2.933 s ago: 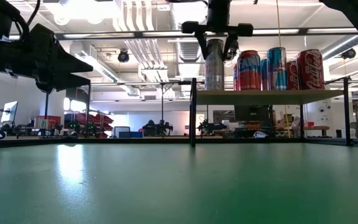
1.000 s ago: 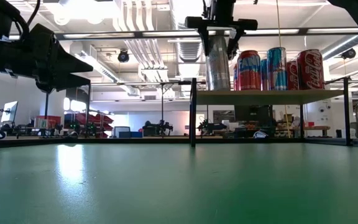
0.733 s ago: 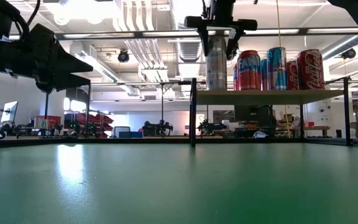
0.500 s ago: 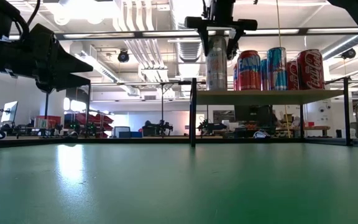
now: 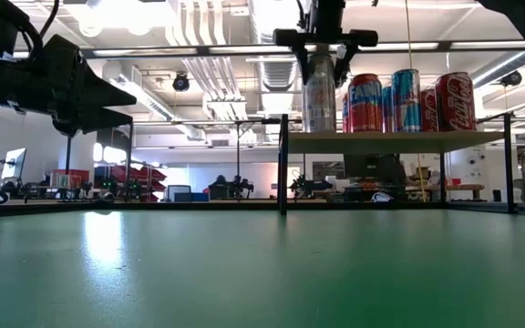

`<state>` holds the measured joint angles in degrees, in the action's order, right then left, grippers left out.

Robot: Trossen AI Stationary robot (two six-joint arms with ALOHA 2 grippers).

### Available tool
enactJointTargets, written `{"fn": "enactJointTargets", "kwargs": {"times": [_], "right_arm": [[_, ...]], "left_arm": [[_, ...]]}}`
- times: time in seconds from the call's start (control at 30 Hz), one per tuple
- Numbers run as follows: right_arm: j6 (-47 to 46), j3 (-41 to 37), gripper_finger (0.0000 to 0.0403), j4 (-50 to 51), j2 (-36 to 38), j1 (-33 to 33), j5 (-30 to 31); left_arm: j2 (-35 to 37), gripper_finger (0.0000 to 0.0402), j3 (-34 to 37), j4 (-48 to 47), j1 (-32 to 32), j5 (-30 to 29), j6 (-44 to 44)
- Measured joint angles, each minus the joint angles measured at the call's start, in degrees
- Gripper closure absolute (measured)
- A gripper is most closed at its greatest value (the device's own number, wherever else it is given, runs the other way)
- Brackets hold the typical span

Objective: Place canned beverage on shelf
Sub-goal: Put the white-yellow soda can on the shelf and align it with the other white-yellow soda can, then return to Home Position

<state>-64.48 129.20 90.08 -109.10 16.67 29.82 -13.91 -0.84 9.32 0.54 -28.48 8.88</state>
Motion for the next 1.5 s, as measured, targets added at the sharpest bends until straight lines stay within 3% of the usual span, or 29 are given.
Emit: {"fn": "enactJointTargets", "kwargs": {"times": [0.7,1.13,1.27,1.5], "right_arm": [[1.54,-0.04,0.0123,-2.08,-0.08,1.5,0.22],[1.52,-0.01,0.0039,-0.99,0.66,0.93,0.08],[0.61,-0.01,0.0032,-0.07,1.62,-0.22,-0.28],[3.04,-0.19,0.0031,-0.1,5.26,-3.97,-10.61]], "left_arm": [[0.0,0.0017,0.0,0.0,0.0,-0.01,0.0],[0.0,0.0017,0.0,0.0,0.0,0.01,0.0],[0.02,0.0017,0.0,0.02,0.0,0.01,0.0],[0.0,0.0017,0.0,0.0,0.0,0.01,0.0]]}}
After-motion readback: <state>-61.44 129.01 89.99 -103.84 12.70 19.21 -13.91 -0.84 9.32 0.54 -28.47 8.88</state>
